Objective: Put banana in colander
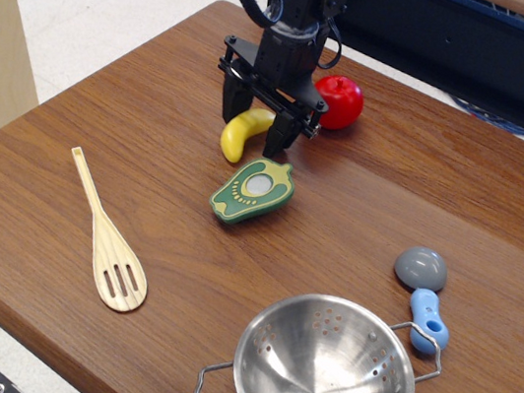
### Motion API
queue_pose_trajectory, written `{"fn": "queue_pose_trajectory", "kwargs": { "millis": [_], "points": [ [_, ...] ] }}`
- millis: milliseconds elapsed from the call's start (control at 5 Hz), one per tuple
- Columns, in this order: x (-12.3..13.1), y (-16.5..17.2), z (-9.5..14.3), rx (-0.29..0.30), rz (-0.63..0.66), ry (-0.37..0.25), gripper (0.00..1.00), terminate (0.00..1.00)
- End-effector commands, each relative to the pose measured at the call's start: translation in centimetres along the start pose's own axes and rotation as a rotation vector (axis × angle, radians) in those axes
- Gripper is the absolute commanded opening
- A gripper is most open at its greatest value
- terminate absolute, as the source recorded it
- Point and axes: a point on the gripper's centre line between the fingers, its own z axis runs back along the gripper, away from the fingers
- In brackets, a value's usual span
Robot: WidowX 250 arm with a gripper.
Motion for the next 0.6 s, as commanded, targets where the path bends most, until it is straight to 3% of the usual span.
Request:
{"fn": "queue_pose_trajectory", "kwargs": {
  "millis": [0,200,400],
  "points": [
    [1.3,0.4,4.1,0.006,0.045,-0.088,0.0,0.0],
    [1.2,1.0,6.7,-0.007,0.084,-0.122,0.0,0.0],
    [0.0,0.3,8.1,0.004,0.047,-0.106,0.0,0.0]
  ]
}}
